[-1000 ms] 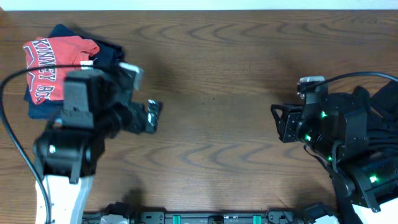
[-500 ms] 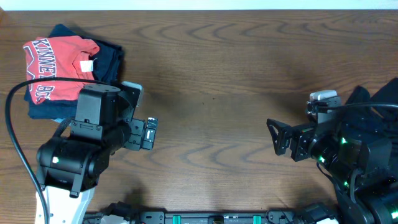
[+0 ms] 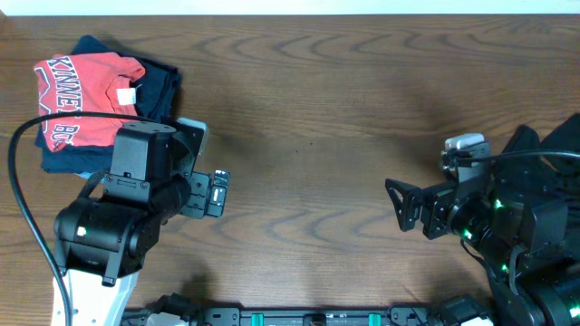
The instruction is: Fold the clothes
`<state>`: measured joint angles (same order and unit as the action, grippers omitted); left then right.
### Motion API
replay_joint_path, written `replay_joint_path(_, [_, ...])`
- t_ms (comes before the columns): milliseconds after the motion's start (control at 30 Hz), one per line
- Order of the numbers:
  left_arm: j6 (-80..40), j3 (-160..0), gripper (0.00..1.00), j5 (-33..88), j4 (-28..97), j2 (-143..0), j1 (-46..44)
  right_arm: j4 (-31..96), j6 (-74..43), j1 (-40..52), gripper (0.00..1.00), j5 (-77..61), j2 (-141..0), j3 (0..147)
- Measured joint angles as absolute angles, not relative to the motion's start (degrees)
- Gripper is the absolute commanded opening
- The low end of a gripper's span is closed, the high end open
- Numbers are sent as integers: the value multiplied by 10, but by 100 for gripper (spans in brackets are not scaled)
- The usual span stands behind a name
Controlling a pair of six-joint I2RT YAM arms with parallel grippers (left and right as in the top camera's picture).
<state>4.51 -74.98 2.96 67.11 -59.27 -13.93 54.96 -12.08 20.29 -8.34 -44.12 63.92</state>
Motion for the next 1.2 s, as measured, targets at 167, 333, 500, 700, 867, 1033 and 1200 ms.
replay_joint_path(167, [45, -750, 98, 30, 671, -593, -139, 563, -115, 203, 99, -83, -441, 639])
replay_joint_path(333, [45, -750, 98, 30, 671, -593, -139, 563, -114, 203, 99, -76, -441, 639])
replay_joint_path(500, [45, -750, 98, 30, 671, -593, -139, 488, -104, 194, 99, -43, -427, 624])
replay_joint_path(700, [45, -749, 98, 30, 671, -593, -140, 287, -83, 133, 99, -48, -337, 477])
replay_joint_path(867, [45, -749, 98, 29, 671, -593, -139, 175, -78, 92, 99, -90, -244, 307])
replay_joint_path(1033, [45, -749, 98, 29, 671, -594, -140, 148, -76, 84, 99, -118, -131, 164])
replay_joint_path(1200, [45, -749, 98, 29, 671, -594, -139, 140, -75, 84, 99, -131, -22, 69])
